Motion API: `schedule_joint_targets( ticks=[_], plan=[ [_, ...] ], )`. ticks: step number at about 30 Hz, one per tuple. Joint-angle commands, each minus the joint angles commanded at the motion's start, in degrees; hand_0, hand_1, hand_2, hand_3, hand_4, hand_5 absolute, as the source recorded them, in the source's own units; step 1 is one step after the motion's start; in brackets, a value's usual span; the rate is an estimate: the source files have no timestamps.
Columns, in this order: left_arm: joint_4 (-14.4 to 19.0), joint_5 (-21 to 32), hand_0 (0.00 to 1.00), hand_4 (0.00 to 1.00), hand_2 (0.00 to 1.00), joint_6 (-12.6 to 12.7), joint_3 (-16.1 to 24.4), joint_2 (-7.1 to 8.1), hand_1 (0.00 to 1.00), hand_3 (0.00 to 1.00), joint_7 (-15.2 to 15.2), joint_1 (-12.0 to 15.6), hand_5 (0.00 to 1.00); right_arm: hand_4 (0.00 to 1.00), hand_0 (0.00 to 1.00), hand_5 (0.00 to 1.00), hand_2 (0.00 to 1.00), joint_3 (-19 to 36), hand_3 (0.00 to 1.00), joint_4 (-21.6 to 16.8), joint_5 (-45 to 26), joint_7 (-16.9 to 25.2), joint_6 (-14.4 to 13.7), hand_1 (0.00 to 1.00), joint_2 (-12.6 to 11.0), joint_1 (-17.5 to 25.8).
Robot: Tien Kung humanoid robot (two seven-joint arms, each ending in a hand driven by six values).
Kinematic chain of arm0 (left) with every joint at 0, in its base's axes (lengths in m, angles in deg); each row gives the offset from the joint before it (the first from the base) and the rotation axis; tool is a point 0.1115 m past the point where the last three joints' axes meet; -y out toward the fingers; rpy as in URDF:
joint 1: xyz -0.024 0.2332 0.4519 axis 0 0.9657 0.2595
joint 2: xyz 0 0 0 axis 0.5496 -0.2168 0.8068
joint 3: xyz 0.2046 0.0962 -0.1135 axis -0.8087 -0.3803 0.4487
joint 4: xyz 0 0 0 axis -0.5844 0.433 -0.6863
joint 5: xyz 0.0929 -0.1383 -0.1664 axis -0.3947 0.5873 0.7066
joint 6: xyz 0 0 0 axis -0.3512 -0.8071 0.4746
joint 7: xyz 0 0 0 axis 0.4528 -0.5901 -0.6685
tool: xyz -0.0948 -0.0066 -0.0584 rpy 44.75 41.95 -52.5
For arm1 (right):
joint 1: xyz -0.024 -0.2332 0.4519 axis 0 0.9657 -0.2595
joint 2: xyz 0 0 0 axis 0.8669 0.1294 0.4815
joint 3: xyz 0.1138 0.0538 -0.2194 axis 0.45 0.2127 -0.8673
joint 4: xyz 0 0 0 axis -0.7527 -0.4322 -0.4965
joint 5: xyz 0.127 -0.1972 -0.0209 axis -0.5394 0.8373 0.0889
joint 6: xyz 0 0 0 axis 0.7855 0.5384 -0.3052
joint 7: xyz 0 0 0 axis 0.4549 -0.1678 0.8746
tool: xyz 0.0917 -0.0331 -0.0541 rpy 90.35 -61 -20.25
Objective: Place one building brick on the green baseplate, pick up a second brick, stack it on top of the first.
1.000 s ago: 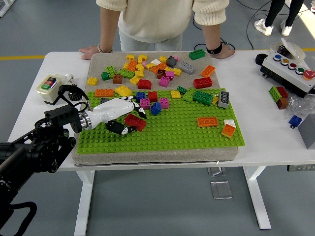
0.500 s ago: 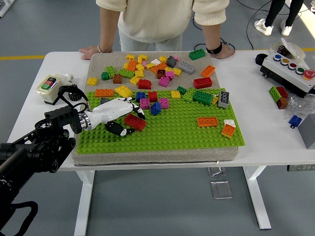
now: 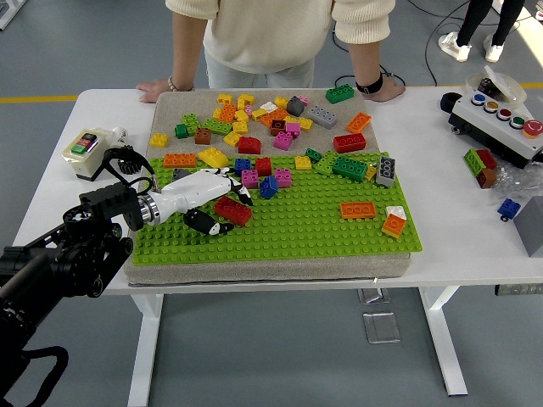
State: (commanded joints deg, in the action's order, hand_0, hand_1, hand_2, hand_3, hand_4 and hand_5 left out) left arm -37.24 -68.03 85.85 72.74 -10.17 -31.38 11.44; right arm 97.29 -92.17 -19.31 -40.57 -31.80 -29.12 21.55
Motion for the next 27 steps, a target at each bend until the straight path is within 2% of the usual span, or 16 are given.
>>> schedule_joint_targets(
  ticks=[4,5,10,11,22,23,27],
  plan=[
    [-0.02,0.00,0.998,0.701,0.676,0.29,0.02,-0.16,0.826,0.673,0.00,-0.05,0.002,0.918,0.741,0.494,0.714,0.03,0.596,0.00,0.03,0.04,-0.01,0.668,0.00,0.02],
    [-0.03,0.00,0.998,0.647,0.620,0.38,0.00,-0.19,0.808,0.609,0.00,-0.07,0.002,0.918,0.740,0.494,0.715,0.00,0.596,0.00,0.01,0.05,-0.01,0.668,-0.01,0.01],
    [-0.22,0.00,0.998,0.647,0.620,0.78,-0.10,-0.24,0.808,0.609,0.00,-0.02,0.002,0.918,0.740,0.494,0.715,-0.04,0.596,0.00,-0.03,0.05,0.02,0.668,-0.01,0.02],
    [-0.25,0.00,0.998,0.624,0.610,0.81,-0.11,-0.24,0.797,0.579,0.00,-0.01,0.002,0.917,0.739,0.493,0.714,-0.04,0.595,0.00,-0.03,0.04,0.03,0.669,-0.01,0.02],
    [-0.55,0.00,0.998,0.595,0.597,1.45,-0.46,-0.34,0.790,0.560,0.00,0.24,0.002,0.918,0.740,0.493,0.715,-0.13,0.595,0.00,-0.08,0.04,-0.07,0.668,0.01,0.10],
    [-0.53,0.00,0.998,0.537,0.575,1.49,-0.48,-0.36,0.780,0.538,0.00,0.25,0.002,0.918,0.740,0.493,0.715,-0.14,0.595,0.00,-0.08,0.05,-0.07,0.668,0.02,0.11],
    [-0.39,0.00,0.998,0.537,0.575,1.87,-0.28,-0.41,0.780,0.538,0.00,0.32,0.002,0.918,0.740,0.493,0.715,-0.15,0.595,0.00,-0.07,0.06,-0.05,0.668,0.02,0.15]
  ],
)
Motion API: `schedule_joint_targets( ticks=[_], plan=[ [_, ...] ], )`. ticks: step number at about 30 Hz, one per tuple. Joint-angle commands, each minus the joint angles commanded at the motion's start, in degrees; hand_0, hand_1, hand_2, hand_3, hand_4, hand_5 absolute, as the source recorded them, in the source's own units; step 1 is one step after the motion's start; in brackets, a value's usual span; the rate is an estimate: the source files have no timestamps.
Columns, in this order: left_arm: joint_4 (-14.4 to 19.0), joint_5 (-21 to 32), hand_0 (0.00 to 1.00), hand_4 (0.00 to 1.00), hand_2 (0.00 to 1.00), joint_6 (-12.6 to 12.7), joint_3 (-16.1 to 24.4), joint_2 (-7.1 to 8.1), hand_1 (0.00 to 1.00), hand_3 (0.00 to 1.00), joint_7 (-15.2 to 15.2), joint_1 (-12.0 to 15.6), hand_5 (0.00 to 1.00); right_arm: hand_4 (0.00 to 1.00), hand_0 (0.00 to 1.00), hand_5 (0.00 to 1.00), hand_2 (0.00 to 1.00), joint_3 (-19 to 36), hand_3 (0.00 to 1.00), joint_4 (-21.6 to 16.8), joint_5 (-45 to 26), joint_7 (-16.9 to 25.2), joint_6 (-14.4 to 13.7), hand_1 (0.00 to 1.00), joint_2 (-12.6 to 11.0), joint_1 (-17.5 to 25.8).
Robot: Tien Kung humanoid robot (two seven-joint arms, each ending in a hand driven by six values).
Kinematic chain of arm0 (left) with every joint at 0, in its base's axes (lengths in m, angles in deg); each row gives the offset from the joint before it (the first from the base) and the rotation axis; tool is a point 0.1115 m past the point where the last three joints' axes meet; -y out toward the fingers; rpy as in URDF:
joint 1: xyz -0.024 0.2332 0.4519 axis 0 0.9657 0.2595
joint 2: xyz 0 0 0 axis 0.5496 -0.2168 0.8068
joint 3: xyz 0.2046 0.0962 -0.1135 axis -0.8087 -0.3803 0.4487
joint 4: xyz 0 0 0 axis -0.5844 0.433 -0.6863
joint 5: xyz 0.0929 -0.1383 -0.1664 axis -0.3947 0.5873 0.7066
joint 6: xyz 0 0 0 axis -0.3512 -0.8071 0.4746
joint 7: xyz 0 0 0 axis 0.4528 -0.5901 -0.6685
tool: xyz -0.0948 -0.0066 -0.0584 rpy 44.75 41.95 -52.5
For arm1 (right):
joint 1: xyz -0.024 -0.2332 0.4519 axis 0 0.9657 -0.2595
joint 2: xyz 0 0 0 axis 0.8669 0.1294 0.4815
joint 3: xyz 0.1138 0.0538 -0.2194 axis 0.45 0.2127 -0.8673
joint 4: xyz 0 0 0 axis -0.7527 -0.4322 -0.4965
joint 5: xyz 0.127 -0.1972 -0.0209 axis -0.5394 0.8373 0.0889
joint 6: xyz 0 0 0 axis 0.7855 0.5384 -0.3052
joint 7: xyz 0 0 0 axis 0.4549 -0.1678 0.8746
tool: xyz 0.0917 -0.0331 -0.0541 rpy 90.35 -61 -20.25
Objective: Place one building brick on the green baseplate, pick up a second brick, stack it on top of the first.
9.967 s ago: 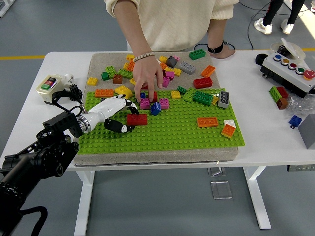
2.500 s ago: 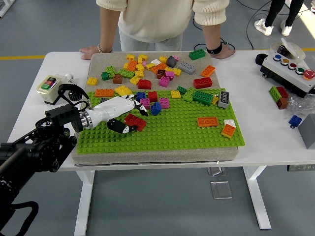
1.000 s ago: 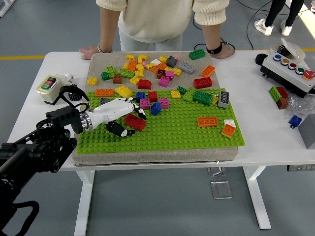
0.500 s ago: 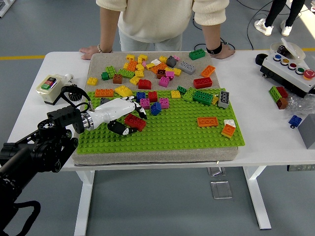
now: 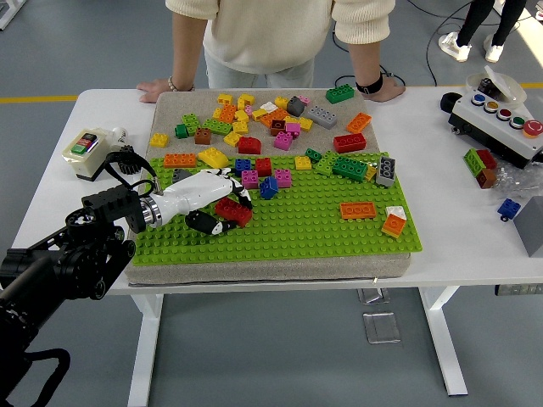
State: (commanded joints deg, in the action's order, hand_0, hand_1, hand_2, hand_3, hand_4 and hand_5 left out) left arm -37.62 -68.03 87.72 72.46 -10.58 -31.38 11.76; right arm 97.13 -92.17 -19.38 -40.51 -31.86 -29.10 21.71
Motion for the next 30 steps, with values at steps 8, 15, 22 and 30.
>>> schedule_joint_targets(
  ticks=[8,15,22,30],
  plan=[
    [1.01,0.00,0.998,0.482,0.561,-0.12,1.11,-0.16,0.758,0.521,0.00,0.32,0.002,0.917,0.742,0.493,0.714,0.06,0.595,0.00,-0.02,-0.01,0.09,0.669,0.03,0.00],
    [3.14,0.00,0.998,0.494,0.560,-0.52,3.37,-0.08,0.758,0.520,0.00,1.34,0.002,0.918,0.741,0.493,0.714,0.39,0.595,0.00,0.05,-0.08,0.20,0.669,-0.07,0.01],
    [5.64,0.00,0.998,0.513,0.565,-1.02,5.55,0.19,0.756,0.525,0.00,2.76,0.002,0.917,0.741,0.494,0.714,0.75,0.595,0.00,0.20,-0.11,0.30,0.668,-0.28,0.02],
    [8.31,0.00,0.998,0.512,0.570,-1.18,6.82,0.92,0.749,0.531,0.95,4.58,0.002,0.918,0.740,0.495,0.716,1.05,0.595,0.00,0.15,0.10,0.41,0.668,-0.43,0.03]
  ],
)
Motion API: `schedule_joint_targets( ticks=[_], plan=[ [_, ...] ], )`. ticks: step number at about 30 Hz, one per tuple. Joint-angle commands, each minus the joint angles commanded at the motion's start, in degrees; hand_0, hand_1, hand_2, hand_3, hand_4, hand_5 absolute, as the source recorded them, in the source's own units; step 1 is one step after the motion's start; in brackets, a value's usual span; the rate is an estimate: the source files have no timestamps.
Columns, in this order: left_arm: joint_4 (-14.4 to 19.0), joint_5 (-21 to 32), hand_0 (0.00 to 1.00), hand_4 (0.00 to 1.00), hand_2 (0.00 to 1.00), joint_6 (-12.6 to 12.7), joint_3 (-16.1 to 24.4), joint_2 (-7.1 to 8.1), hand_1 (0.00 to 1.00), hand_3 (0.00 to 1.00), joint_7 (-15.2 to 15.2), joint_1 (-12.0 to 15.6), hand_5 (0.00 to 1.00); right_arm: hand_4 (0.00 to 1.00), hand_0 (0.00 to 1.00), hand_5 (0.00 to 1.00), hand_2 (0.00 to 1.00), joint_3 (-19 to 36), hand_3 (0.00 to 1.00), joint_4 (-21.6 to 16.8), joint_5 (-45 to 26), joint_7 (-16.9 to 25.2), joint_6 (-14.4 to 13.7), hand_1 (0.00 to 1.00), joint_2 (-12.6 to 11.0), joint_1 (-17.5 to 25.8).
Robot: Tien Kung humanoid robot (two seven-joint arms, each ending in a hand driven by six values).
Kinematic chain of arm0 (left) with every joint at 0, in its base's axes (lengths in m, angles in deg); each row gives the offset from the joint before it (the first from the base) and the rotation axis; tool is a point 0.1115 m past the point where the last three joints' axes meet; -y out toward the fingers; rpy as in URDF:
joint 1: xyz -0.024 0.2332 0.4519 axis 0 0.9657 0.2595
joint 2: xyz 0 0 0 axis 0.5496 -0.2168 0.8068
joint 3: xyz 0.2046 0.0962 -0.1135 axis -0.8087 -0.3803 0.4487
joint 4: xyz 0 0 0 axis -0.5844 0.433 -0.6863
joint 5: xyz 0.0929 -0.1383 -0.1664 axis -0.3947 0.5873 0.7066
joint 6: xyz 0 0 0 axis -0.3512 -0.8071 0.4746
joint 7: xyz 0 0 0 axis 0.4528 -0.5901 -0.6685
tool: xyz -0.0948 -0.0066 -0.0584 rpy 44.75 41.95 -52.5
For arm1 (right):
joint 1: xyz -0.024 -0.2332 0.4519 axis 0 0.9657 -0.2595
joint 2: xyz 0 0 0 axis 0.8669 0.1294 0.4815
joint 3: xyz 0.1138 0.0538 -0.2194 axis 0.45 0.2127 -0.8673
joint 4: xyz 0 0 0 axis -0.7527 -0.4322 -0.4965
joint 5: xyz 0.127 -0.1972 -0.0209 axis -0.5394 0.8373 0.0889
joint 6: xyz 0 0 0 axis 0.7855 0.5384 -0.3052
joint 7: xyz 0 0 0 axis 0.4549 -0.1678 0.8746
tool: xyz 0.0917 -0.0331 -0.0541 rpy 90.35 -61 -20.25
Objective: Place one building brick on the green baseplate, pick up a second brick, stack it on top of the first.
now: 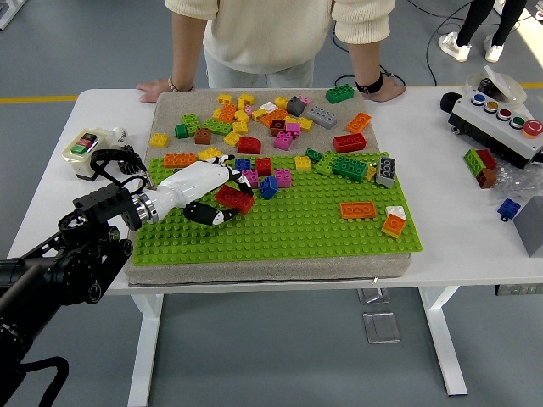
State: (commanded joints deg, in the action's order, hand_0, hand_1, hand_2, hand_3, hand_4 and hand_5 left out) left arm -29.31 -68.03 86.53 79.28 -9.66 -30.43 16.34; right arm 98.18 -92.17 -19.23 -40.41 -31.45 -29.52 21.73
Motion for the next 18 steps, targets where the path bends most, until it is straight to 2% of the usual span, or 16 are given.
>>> schedule_joint_targets(
  ticks=[11,18],
  plan=[
    [5.96,0.00,0.998,0.491,0.574,-1.10,2.87,0.50,0.743,0.536,3.05,4.21,0.002,0.918,0.741,0.496,0.716,0.62,0.595,0.00,0.15,0.23,0.16,0.669,-0.43,0.21],
    [11.73,0.00,0.998,0.504,0.578,-2.14,4.26,1.05,0.746,0.539,6.29,7.74,0.002,0.919,0.740,0.497,0.716,0.90,0.595,0.00,0.15,0.31,0.25,0.668,-0.72,0.35]
  ],
)
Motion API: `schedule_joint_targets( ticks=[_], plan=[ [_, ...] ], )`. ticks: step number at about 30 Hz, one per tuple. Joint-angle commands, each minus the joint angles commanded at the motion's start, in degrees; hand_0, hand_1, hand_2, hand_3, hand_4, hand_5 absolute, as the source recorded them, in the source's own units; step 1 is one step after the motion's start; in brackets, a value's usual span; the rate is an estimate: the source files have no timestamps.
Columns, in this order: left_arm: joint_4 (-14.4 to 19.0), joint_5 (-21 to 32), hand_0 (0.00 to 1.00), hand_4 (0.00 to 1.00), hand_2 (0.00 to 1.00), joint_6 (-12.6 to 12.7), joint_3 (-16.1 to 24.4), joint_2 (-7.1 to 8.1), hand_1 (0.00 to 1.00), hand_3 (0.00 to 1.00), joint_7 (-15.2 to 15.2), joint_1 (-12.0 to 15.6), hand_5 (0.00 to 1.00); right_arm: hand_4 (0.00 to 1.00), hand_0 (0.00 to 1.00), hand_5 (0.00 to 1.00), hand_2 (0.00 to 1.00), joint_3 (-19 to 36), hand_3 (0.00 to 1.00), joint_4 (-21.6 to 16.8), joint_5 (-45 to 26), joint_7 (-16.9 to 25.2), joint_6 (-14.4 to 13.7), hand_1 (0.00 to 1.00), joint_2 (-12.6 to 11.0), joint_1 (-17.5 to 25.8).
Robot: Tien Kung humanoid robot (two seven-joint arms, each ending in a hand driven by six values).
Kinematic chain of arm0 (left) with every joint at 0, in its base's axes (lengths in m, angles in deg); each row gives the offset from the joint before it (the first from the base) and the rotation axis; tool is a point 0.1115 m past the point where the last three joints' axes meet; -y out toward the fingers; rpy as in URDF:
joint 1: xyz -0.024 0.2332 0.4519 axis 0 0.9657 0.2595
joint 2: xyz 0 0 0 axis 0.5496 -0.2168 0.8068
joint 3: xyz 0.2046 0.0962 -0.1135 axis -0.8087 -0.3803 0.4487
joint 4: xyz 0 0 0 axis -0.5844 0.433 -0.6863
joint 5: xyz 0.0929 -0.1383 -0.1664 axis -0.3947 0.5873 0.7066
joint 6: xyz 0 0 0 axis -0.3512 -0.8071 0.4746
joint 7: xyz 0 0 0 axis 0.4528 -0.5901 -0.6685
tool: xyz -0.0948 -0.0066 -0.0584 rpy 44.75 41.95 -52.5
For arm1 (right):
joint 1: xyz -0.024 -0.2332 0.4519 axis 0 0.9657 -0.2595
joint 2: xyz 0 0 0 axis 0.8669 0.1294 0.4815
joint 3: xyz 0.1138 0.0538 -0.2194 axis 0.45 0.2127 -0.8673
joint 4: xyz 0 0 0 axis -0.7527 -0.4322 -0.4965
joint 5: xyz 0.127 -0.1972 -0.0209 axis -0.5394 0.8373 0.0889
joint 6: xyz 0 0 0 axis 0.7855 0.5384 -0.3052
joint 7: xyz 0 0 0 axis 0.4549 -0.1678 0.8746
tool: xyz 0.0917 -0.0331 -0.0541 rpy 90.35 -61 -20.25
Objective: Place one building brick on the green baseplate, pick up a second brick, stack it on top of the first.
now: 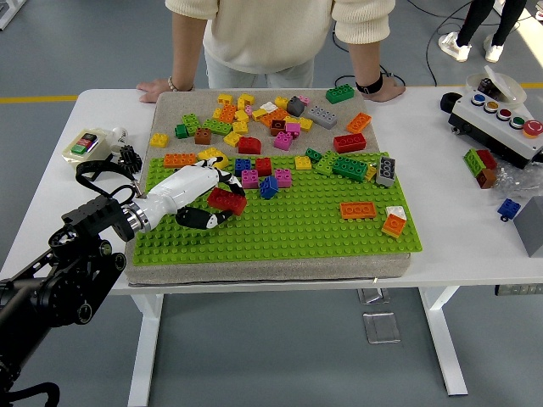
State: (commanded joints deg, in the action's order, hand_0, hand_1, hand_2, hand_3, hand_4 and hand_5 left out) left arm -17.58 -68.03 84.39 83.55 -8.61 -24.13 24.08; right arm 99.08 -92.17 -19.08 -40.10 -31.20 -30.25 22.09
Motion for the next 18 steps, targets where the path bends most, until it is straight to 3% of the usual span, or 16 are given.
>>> schedule_joint_targets(
  ticks=[18],
  plan=[
    [10.06,0.00,0.998,0.545,0.593,-1.75,1.33,-0.36,0.746,0.551,8.30,7.35,0.002,0.918,0.739,0.496,0.717,0.34,0.596,0.00,0.39,0.05,0.31,0.668,-0.65,0.31]
  ],
)
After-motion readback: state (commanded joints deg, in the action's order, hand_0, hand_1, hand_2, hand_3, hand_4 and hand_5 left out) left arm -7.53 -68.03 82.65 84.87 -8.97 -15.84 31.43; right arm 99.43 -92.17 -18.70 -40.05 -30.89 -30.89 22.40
